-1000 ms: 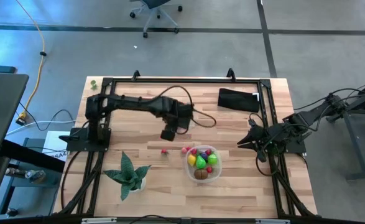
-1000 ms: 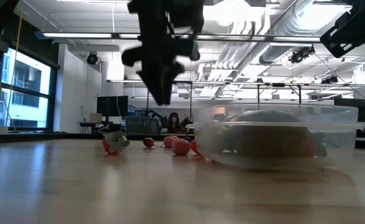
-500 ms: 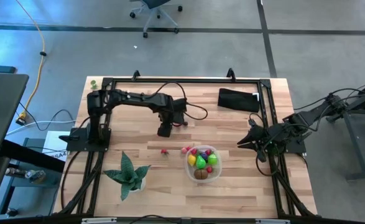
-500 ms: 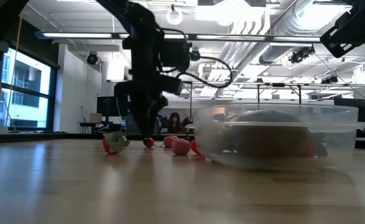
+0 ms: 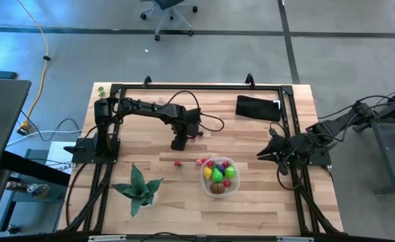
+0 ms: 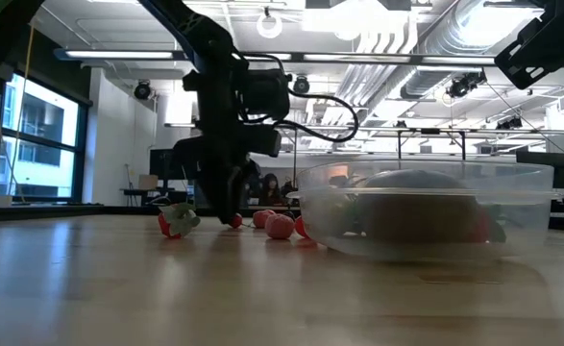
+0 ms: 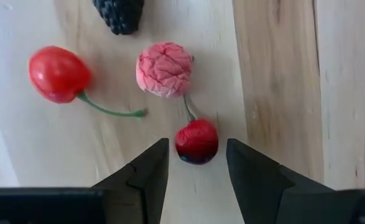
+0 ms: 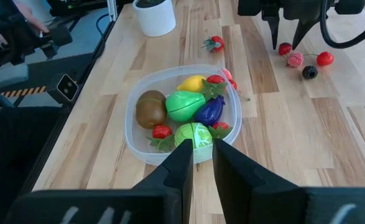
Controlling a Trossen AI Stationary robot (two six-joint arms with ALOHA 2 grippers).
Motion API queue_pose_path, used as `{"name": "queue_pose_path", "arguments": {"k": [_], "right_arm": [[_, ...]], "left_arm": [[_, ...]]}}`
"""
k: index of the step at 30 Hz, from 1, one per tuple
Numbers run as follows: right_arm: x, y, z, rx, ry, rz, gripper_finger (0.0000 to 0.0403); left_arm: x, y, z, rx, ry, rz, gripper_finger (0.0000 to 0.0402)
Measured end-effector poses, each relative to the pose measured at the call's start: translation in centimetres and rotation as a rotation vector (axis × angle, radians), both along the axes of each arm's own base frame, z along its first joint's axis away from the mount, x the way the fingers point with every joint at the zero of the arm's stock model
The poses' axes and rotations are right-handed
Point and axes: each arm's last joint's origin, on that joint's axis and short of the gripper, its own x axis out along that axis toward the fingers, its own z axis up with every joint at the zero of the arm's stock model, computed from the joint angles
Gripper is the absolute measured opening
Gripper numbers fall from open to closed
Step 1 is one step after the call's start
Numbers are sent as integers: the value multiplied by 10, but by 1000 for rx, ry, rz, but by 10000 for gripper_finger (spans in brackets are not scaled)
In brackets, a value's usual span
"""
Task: Pick and placing Produce into tupperware
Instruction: Put the left cherry into the transparent bin
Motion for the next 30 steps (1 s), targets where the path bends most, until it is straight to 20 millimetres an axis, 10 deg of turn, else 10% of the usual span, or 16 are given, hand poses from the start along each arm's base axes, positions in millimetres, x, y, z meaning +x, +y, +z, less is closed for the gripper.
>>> {"name": "queue_pose_path", "arguments": {"k": [23, 30], "right_arm": [[0, 0, 0, 0, 0, -1, 51], [0, 0, 0, 0, 0, 0, 51]], "left_arm": [[4, 2, -3, 23, -30, -2, 150], [4, 2, -3, 25, -28, -2, 91]]}}
